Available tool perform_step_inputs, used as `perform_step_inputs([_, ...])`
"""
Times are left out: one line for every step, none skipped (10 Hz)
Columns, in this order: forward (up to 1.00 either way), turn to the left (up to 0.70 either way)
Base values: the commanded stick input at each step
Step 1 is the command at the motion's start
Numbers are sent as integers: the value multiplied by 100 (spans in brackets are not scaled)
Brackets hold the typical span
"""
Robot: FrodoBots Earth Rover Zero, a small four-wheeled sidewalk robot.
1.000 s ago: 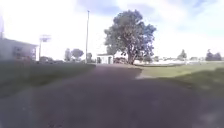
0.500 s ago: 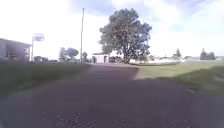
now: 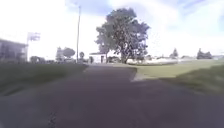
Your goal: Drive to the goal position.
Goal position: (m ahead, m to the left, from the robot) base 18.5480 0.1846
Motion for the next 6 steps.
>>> perform_step_inputs([70, -9])
perform_step_inputs([70, -22])
perform_step_inputs([70, -22])
perform_step_inputs([70, -22])
perform_step_inputs([70, -22])
perform_step_inputs([70, -21])
